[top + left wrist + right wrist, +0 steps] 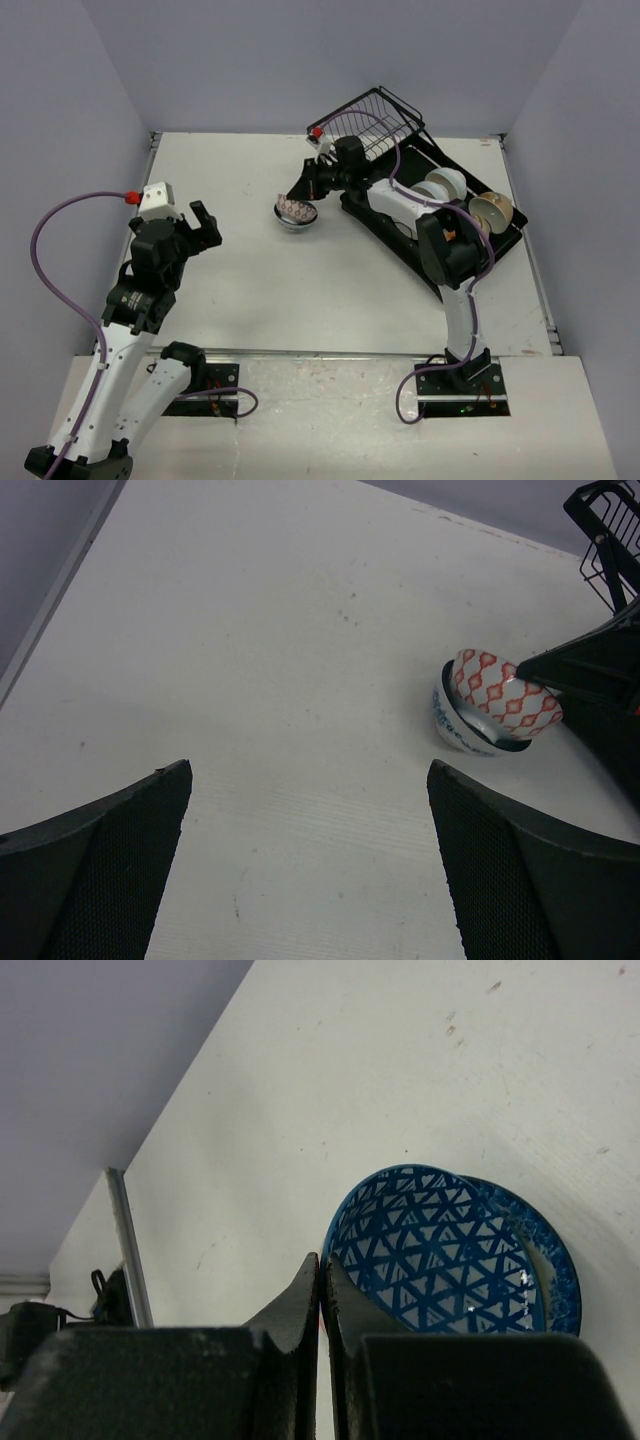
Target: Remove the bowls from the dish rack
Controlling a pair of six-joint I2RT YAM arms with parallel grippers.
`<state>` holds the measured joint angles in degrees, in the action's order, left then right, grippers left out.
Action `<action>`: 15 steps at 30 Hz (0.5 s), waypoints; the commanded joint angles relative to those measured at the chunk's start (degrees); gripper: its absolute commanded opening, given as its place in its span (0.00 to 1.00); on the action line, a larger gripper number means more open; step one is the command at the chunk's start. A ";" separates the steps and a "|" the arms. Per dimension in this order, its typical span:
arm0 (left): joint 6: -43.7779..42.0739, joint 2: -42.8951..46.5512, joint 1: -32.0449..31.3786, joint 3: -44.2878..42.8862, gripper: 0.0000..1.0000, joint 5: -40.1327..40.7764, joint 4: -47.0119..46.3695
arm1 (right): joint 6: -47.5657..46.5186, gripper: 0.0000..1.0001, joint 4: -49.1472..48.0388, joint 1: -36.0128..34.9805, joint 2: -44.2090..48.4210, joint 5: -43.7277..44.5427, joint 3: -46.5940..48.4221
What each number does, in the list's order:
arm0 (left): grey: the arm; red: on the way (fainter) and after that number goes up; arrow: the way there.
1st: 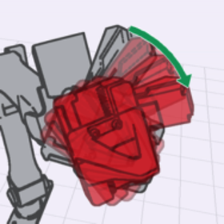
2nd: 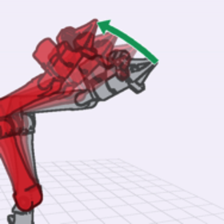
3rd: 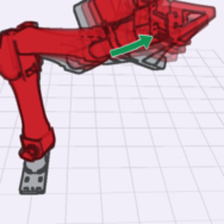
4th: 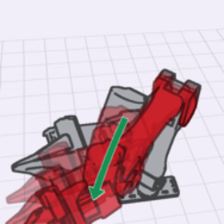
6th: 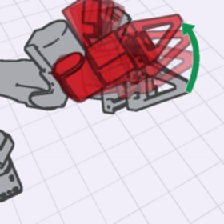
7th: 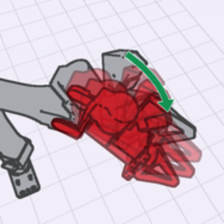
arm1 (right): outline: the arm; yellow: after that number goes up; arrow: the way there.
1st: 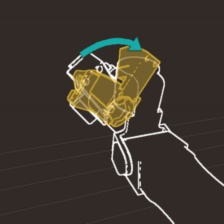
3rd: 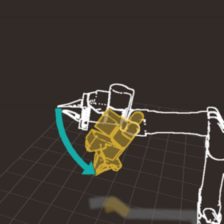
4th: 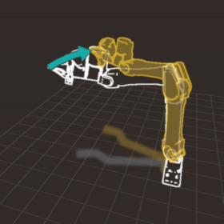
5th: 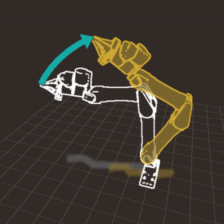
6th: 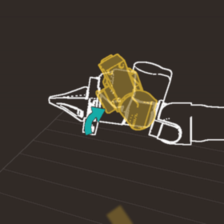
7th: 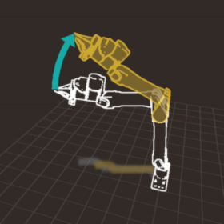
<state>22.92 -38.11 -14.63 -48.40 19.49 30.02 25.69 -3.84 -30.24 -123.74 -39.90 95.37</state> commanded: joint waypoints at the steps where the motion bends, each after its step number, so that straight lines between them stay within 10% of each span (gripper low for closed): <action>1: -1.21 0.40 0.66 0.06 1.00 -0.15 -1.90 | -2.40 0.00 -2.31 -1.14 4.12 1.40 -1.23; 15: -1.30 0.67 0.66 0.06 1.00 -0.06 -1.90 | -16.81 0.00 9.20 -10.01 6.67 24.16 -0.97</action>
<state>22.90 -37.95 -14.63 -48.40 19.51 30.04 14.39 2.70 -38.81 -120.38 -24.64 93.73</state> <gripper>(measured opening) 0.997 0.007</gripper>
